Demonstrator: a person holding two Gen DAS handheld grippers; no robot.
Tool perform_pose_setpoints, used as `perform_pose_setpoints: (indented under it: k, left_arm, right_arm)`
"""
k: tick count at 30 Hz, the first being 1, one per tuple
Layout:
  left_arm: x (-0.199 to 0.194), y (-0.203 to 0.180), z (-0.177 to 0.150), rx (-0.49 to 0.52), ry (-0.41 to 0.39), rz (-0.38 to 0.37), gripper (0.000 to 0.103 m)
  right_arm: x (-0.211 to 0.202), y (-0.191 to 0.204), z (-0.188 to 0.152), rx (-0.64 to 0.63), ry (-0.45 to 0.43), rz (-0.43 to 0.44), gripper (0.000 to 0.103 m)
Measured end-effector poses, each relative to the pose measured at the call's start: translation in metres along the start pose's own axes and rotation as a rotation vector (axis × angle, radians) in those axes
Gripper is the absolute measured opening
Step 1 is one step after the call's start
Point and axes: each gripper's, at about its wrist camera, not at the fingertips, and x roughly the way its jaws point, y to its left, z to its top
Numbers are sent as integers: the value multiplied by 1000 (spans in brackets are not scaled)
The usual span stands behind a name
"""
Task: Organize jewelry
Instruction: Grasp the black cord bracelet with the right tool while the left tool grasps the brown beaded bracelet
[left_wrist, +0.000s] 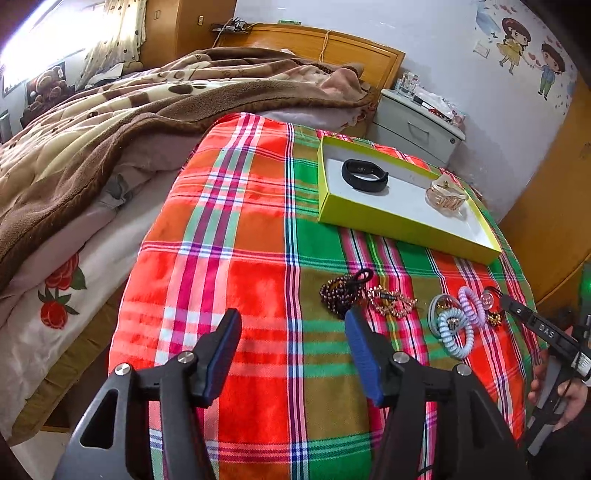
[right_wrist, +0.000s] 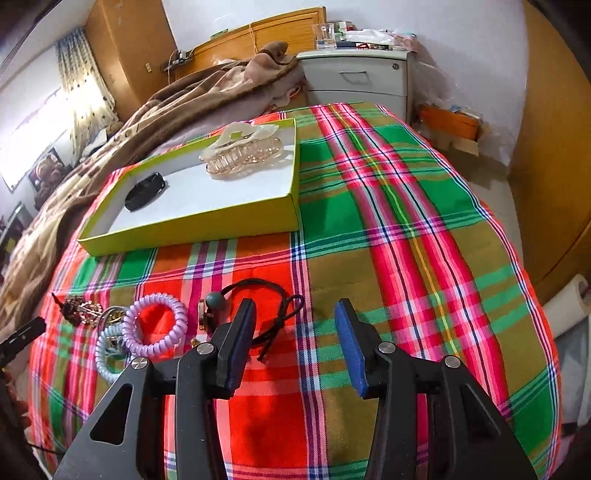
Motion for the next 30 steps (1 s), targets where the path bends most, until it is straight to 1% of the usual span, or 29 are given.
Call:
perform_pose_setpoints:
  k: [3,5,7,9,12,13,14,15,16,18,20,23,30]
  left_arm:
    - [2,3,-2,-15,14,-12,61]
    - [6,4,-4,-19,37,-18,61]
    - [9,3,-6,-11,51,-24,61]
    - [10,2,-8,-8,63,-10,61]
    - [12,0,-10,1,69,-10,61]
    - [13,-1,-11,8,69,-4,61]
    - [12,-2,-10,13,70,-2,61]
    - [12,-2,-10,10,68,-4,61]
    - [12,-1,-10,6,68,-8,61]
    - [13,-1,-9,4,69,-2,61]
    - [13,-2,-8,2,72,1,61]
    - [14,-2,-7,-2,75,9,61]
    - [16,-4,-3,6,76,1,61]
  right_arm:
    - [3,5,1,-22,4,-31,45]
    - [4,8,1,-30,5,-47,45]
    - [5,13,0,-60,14,-83,45]
    - [6,18,-3,-90,9,-115,45]
    - [5,18,-6,-81,-8,-123,44]
    - [4,17,-6,-80,-10,-129,38]
    - [4,17,-7,-81,-11,-131,30]
    - [3,17,-6,-82,-12,-129,26]
    - [2,16,-6,-81,-13,-131,19]
    - [2,16,-6,-83,-14,-132,17]
    - [1,15,-6,-81,-17,-134,9]
    - [0,15,-5,-67,-30,-121,7]
    - [-24,5,2,-6,-142,-85,6]
